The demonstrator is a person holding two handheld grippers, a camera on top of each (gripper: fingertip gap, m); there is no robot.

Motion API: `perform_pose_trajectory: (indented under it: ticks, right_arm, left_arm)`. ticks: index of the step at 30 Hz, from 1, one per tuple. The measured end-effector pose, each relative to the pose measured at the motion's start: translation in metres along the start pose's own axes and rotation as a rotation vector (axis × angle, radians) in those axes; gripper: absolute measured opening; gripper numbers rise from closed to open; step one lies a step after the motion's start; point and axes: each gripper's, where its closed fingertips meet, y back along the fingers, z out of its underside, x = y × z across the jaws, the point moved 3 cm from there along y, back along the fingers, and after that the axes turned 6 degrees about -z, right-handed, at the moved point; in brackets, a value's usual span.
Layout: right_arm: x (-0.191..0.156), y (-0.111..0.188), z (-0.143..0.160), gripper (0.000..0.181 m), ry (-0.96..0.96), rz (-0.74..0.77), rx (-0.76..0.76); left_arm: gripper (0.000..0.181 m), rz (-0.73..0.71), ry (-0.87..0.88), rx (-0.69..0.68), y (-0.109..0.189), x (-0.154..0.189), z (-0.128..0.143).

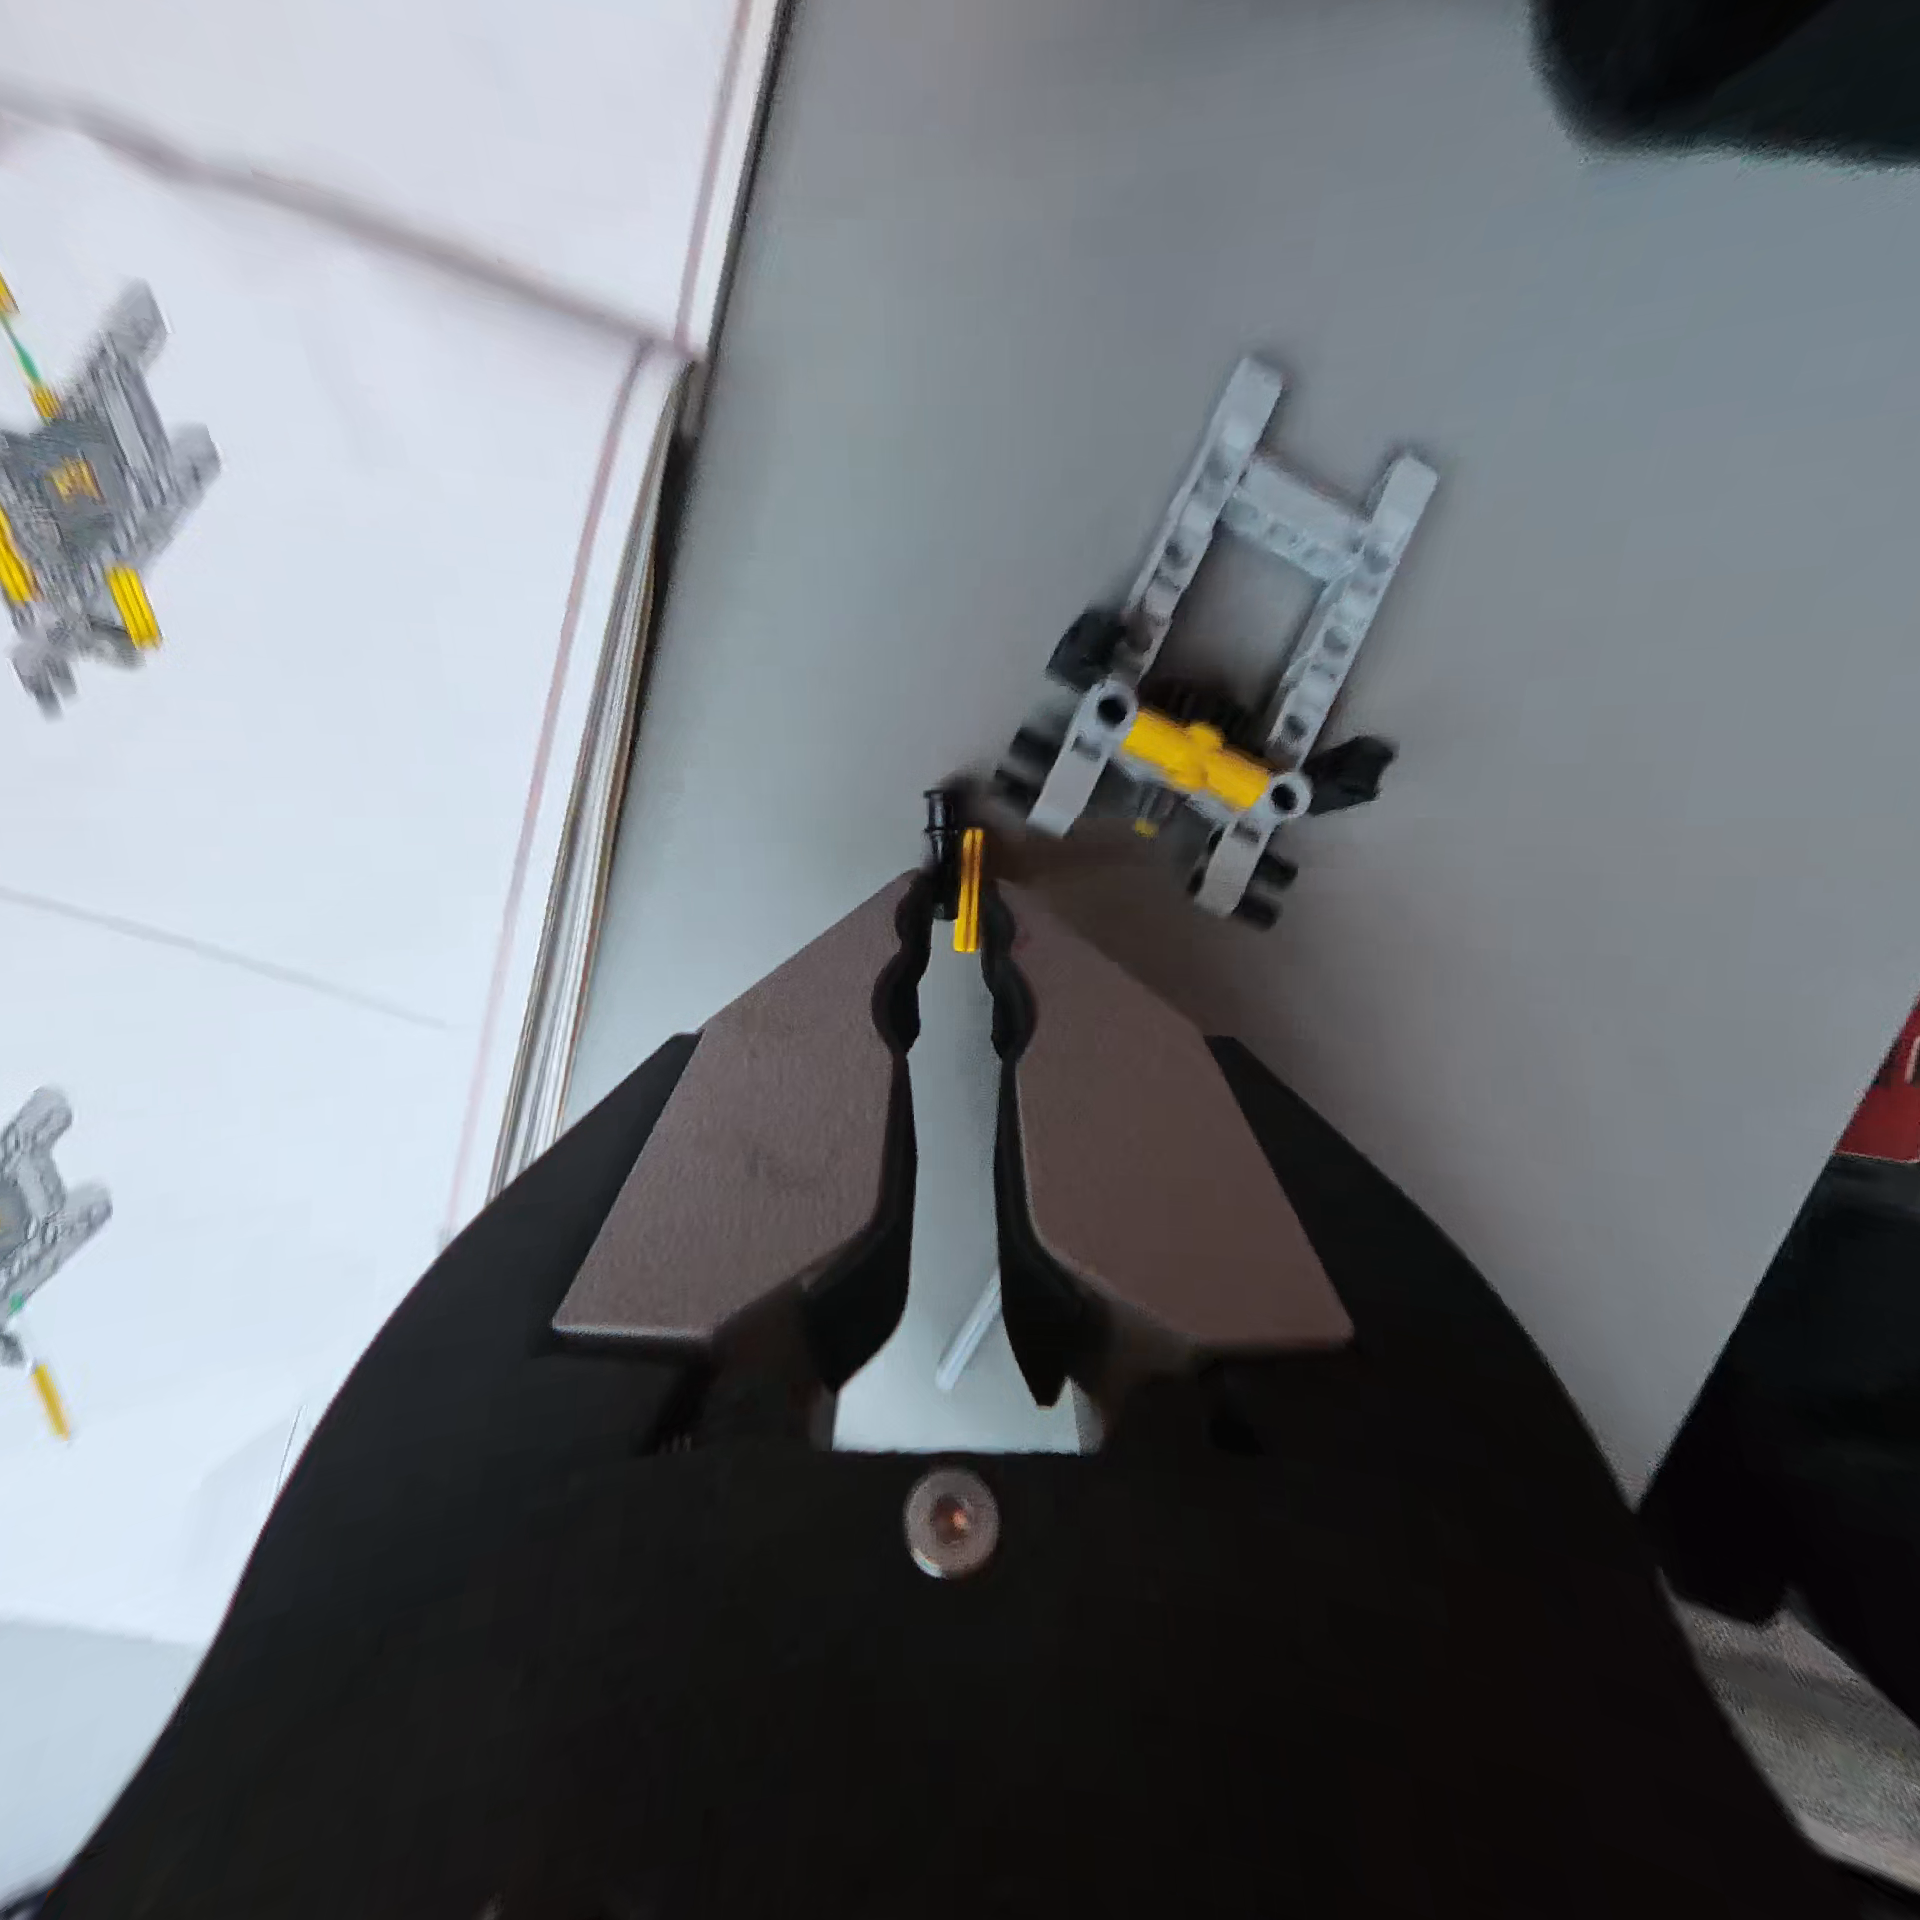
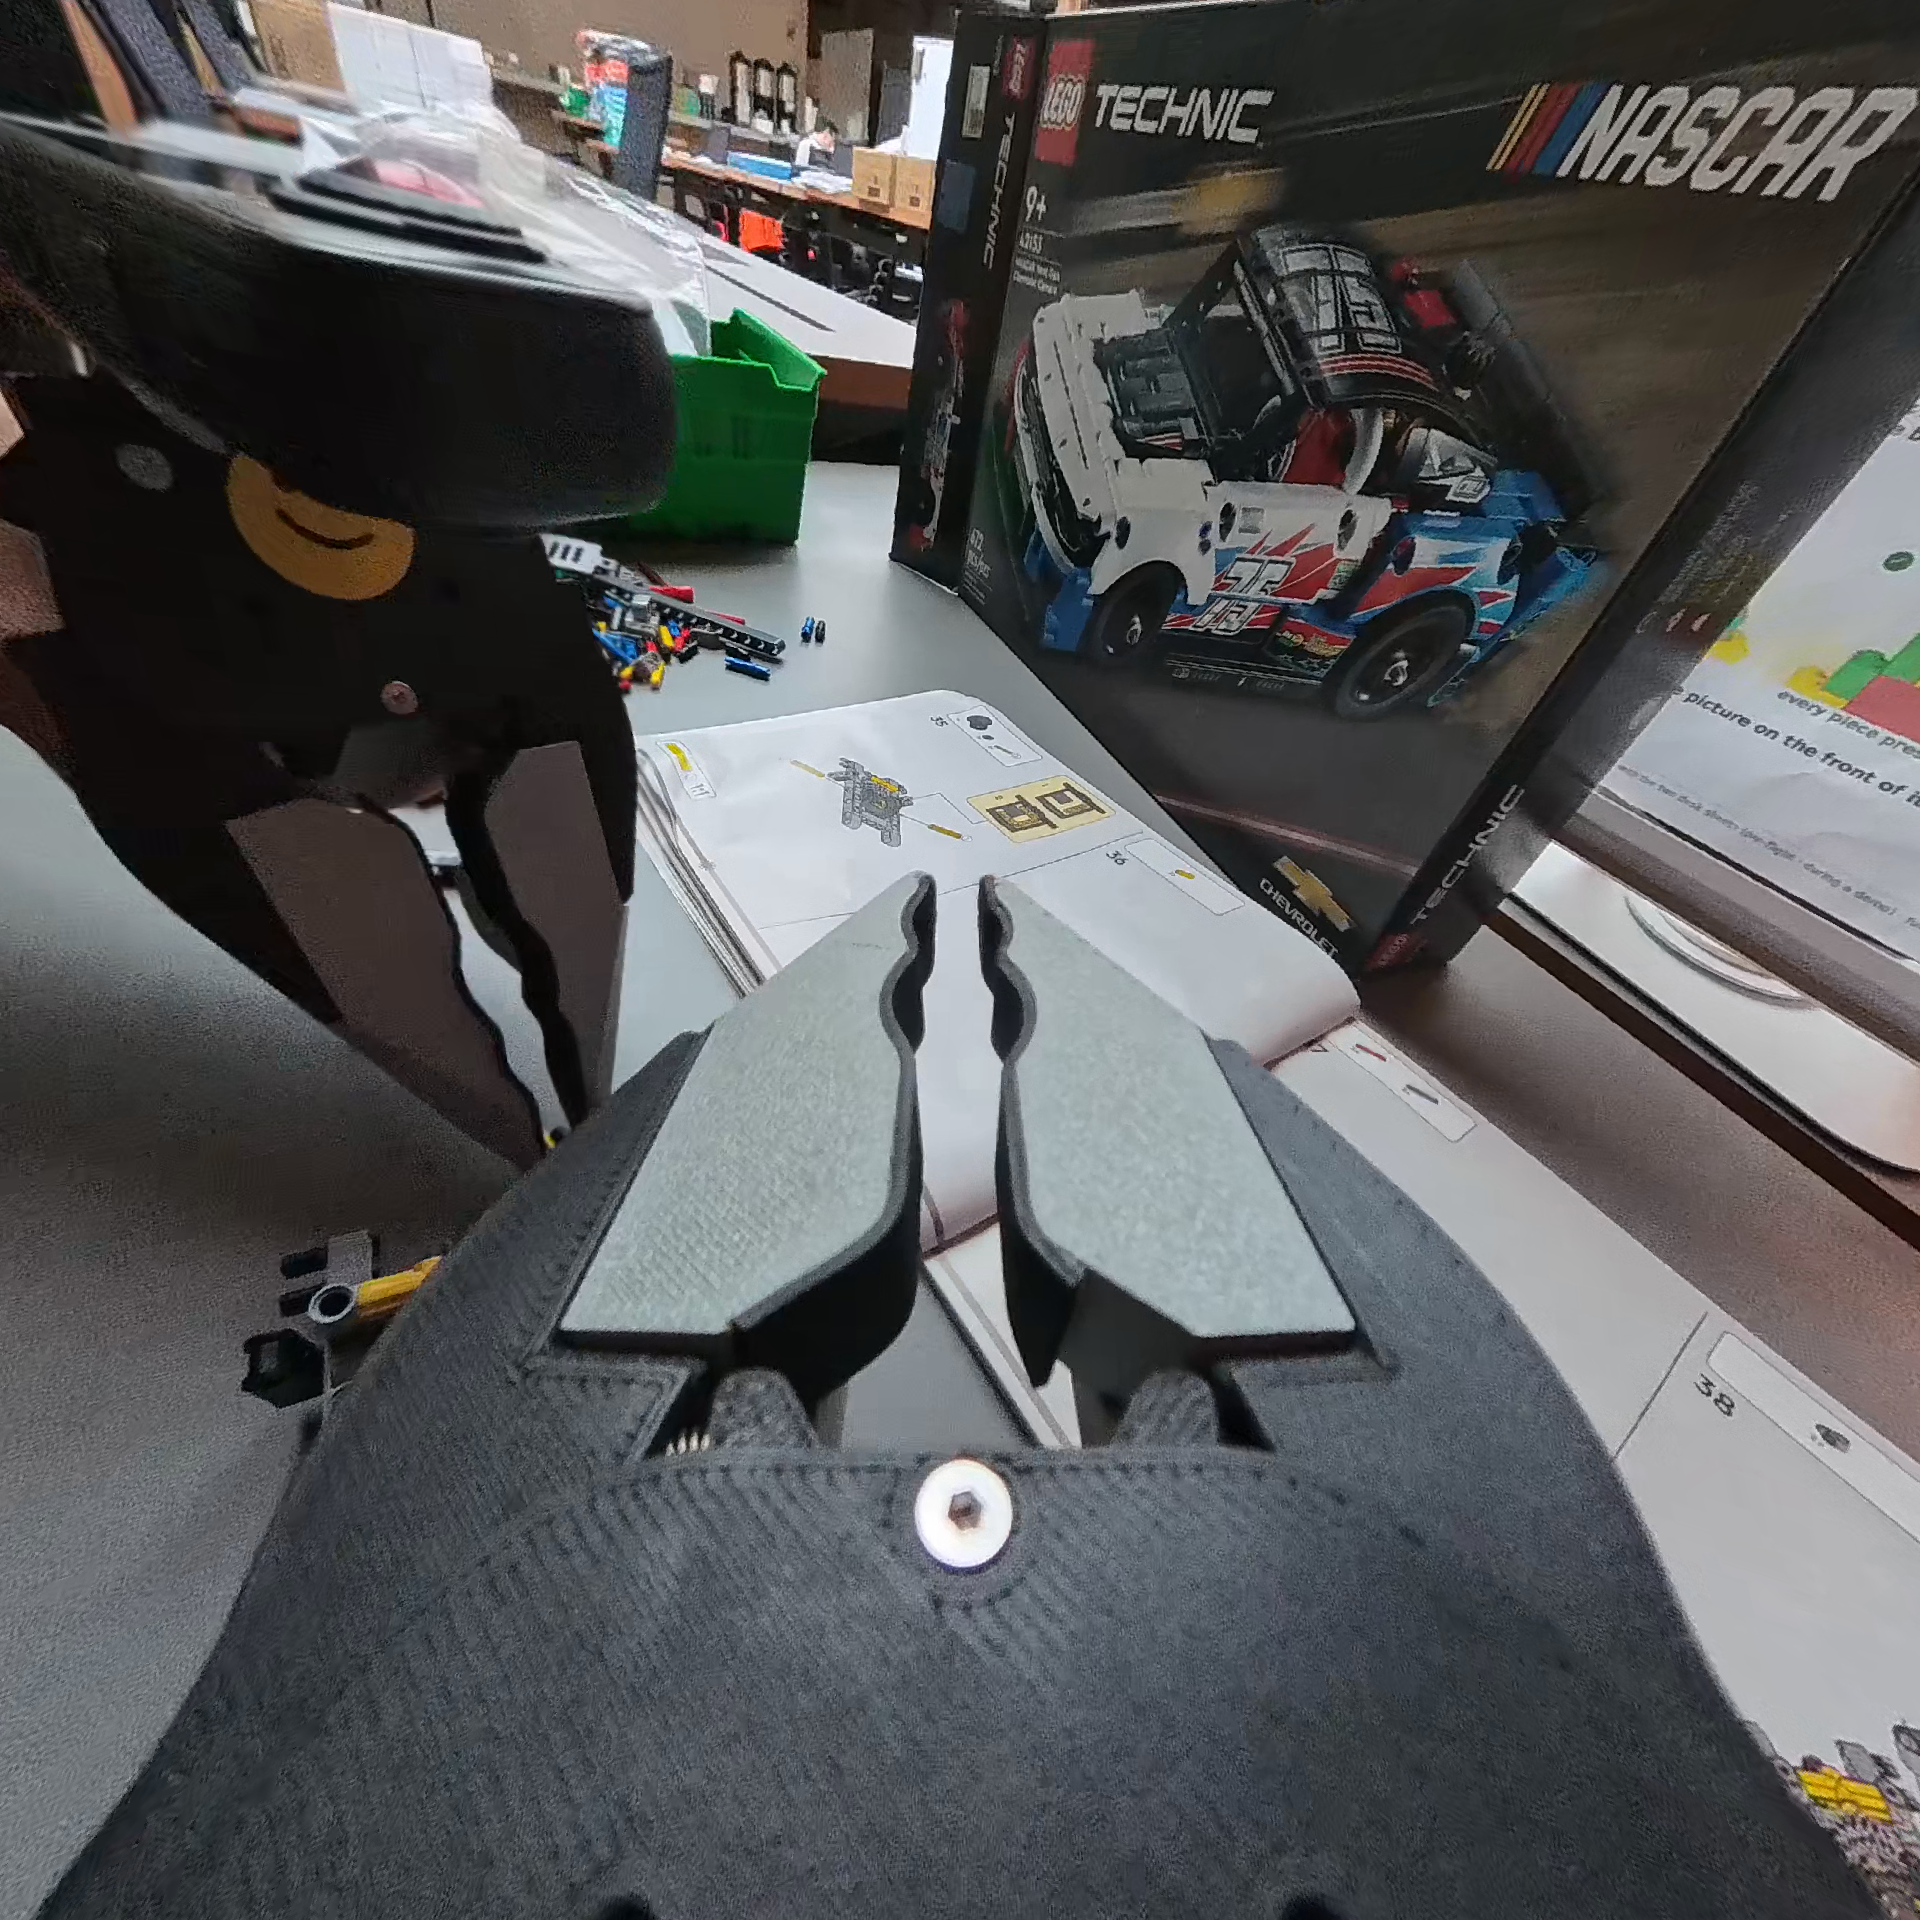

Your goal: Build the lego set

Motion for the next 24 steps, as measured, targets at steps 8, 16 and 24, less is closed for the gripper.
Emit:
perform_pose_trajectory:
  ticks: [8,16,24]
  right_arm:
    - [-0.002,-0.001,-0.001,0.005,0.015,-0.001,-0.002]
    - [-0.001,-0.001,0.0,0.006,0.003,-0.002,-0.005]
    - [-0.001,-0.004,0.003,0.005,0.004,-0.002,-0.023]
  left_arm:
    - [0.009,0.059,0.051,0.036,0.021,-0.006,-0.004]
    - [0.017,-0.215,0.222,-0.057,0.098,-0.123,0.07]
    - [0.008,-0.213,0.406,-0.165,0.096,-0.182,0.152]
